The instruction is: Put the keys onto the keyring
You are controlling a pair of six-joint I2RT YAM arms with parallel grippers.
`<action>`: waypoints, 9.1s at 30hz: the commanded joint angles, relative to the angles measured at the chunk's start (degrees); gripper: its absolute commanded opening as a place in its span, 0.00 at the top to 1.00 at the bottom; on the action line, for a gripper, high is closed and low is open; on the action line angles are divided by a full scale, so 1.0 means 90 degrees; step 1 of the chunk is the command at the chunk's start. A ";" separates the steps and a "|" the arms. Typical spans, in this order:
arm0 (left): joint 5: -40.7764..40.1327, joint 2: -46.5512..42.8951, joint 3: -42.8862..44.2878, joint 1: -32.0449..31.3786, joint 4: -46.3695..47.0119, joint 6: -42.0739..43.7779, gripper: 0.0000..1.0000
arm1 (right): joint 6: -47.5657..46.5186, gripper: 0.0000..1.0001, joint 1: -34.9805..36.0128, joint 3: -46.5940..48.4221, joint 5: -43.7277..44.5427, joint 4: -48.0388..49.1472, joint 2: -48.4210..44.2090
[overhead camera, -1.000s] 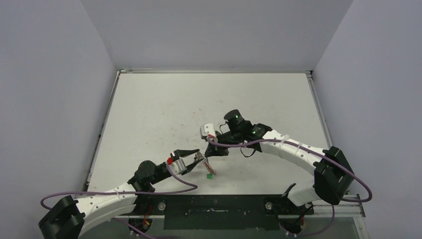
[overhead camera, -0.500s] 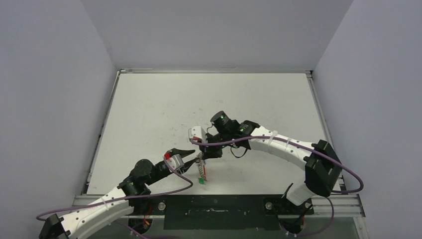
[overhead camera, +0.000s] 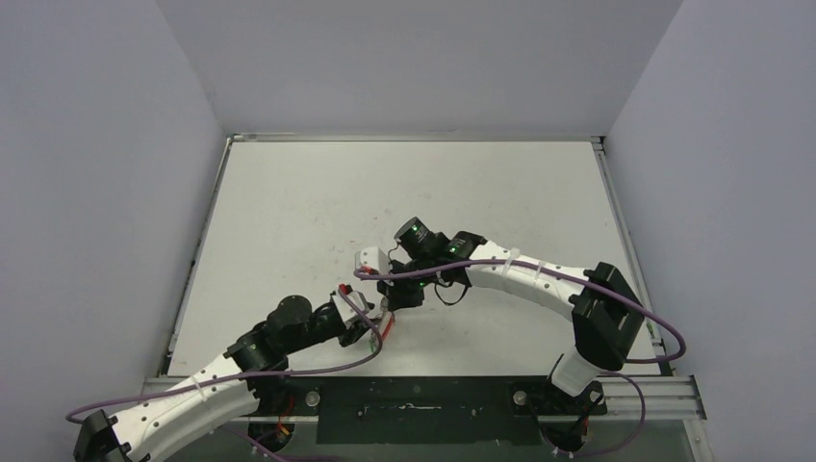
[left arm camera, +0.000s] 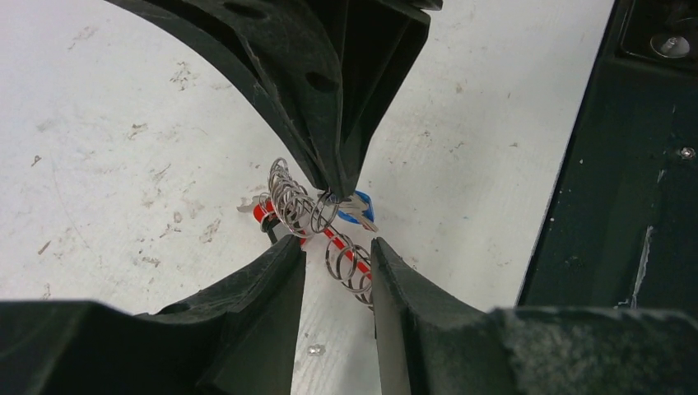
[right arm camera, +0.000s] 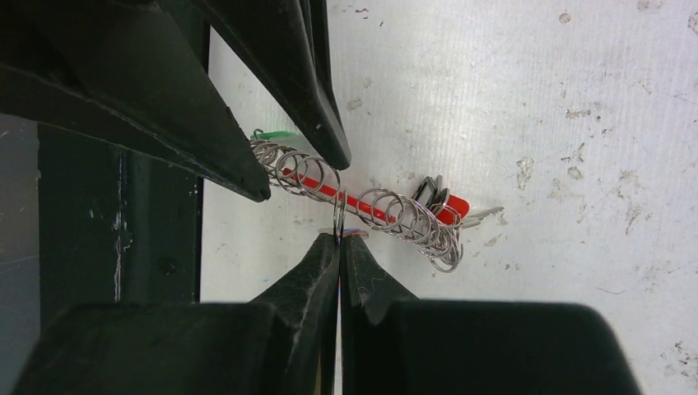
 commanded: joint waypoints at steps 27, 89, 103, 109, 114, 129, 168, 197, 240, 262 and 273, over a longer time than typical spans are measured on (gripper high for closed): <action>0.0556 0.1530 -0.0744 -0.0004 0.3056 0.0922 0.76 | -0.0133 1.00 0.0081 0.0254 -0.0230 0.0040 0.0038; 0.0089 0.1195 -0.1275 0.0020 0.3988 0.0286 1.00 | 0.0202 0.57 -0.0687 -0.2492 -0.1313 0.3927 -0.1231; 0.0120 0.1151 -0.1293 0.0021 0.3999 0.0288 1.00 | 0.0013 0.66 -0.0677 -0.2554 -0.1846 0.4533 -0.0770; 0.0117 0.1142 -0.1295 0.0021 0.4018 0.0284 1.00 | 0.0006 0.71 -0.0668 -0.2509 -0.1934 0.4610 -0.0527; 0.0120 0.1142 -0.1304 0.0020 0.4028 0.0290 1.00 | -0.0002 0.94 -0.0666 -0.2434 -0.1988 0.4572 -0.0367; -0.0156 0.0910 -0.1176 0.0020 0.3654 0.0421 0.74 | -0.0492 1.00 -0.0447 -0.0565 -0.0812 0.0600 0.0016; 0.0768 0.1874 -0.1036 -0.0004 0.4379 0.0541 0.69 | -0.1012 1.00 0.0583 0.1661 0.0672 -0.2079 0.0866; 0.0912 0.1723 -0.1153 0.0002 0.4536 0.0479 1.00 | -0.0779 0.95 0.0380 0.1070 0.0383 -0.1226 0.0606; 0.0642 0.0918 -0.1598 0.0011 0.4671 0.0443 0.99 | -0.0715 1.00 -0.0726 -0.1091 -0.1885 0.1427 -0.0890; 0.0485 0.0750 -0.1050 0.0001 0.3444 0.0929 0.76 | -0.0949 1.00 0.0300 0.1384 0.1031 -0.2461 0.0514; 0.0959 0.1484 -0.0890 -0.0018 0.3719 0.1047 0.71 | -0.0753 1.00 0.0431 0.1828 0.0864 -0.2454 0.0868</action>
